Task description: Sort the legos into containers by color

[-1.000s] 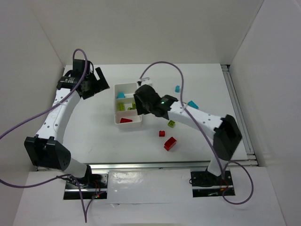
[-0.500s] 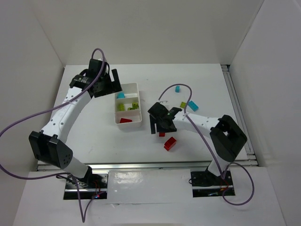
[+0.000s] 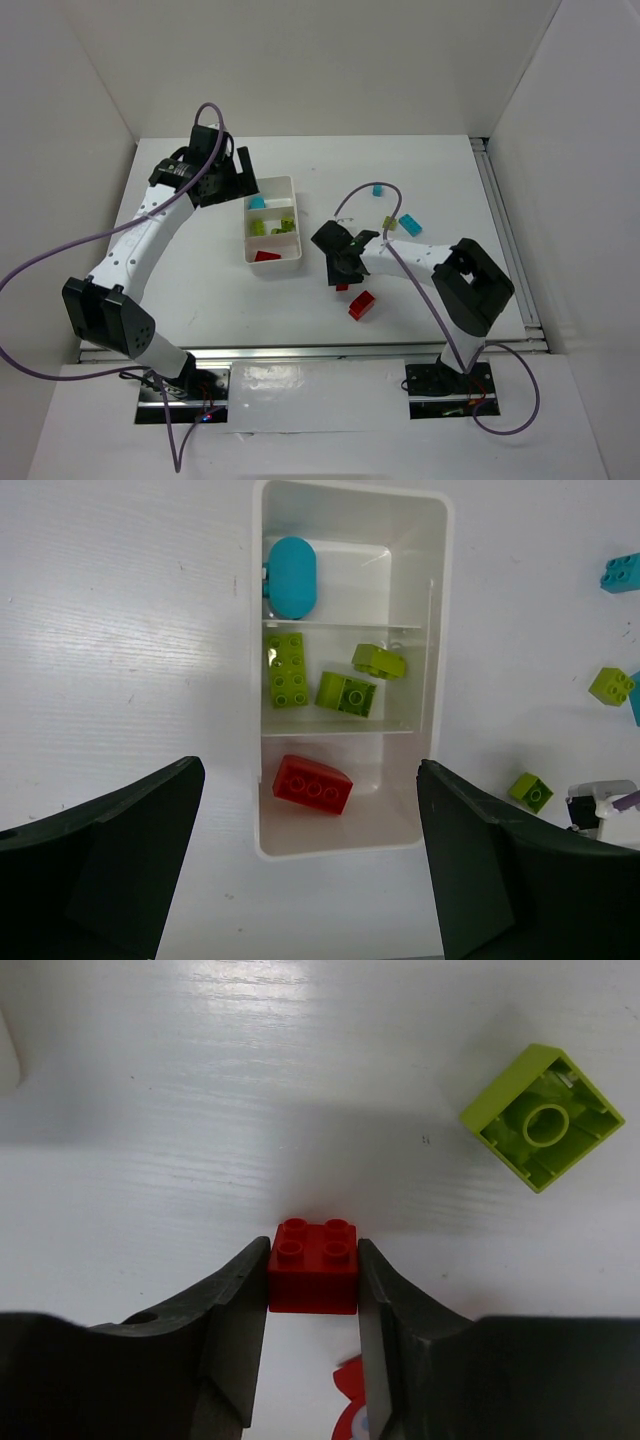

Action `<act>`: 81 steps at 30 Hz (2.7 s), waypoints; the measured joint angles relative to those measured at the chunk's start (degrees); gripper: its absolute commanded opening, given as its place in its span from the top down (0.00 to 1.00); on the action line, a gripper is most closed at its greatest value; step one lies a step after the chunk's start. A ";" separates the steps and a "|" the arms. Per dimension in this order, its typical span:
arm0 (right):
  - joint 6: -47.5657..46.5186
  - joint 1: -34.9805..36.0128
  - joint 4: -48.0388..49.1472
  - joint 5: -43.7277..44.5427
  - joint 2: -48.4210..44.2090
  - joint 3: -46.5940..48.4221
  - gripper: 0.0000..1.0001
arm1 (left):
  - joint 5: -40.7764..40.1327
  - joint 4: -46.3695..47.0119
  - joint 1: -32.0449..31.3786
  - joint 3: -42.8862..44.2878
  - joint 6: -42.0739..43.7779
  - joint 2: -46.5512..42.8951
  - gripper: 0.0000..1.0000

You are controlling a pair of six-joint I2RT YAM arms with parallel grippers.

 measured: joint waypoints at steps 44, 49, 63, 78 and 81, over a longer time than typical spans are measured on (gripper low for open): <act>-11.91 4.42 3.23 3.96 3.54 26.12 0.32 | -3.45 -2.64 5.62 -1.53 -0.39 -2.99 0.04; -4.44 2.23 -3.37 8.55 -13.11 11.19 0.23 | -2.43 -2.62 -0.15 -0.72 1.70 -1.97 0.09; 17.16 -18.67 -19.76 11.02 -31.67 -6.05 0.19 | 11.06 -1.49 -35.28 0.48 13.46 11.17 0.00; 14.67 -36.15 -20.61 4.48 -38.77 -10.49 0.19 | 12.00 4.15 -44.06 2.05 13.35 27.21 0.03; 13.62 -37.09 -20.55 3.69 -38.80 -10.49 0.19 | 11.23 4.90 -44.09 2.10 13.14 29.33 0.09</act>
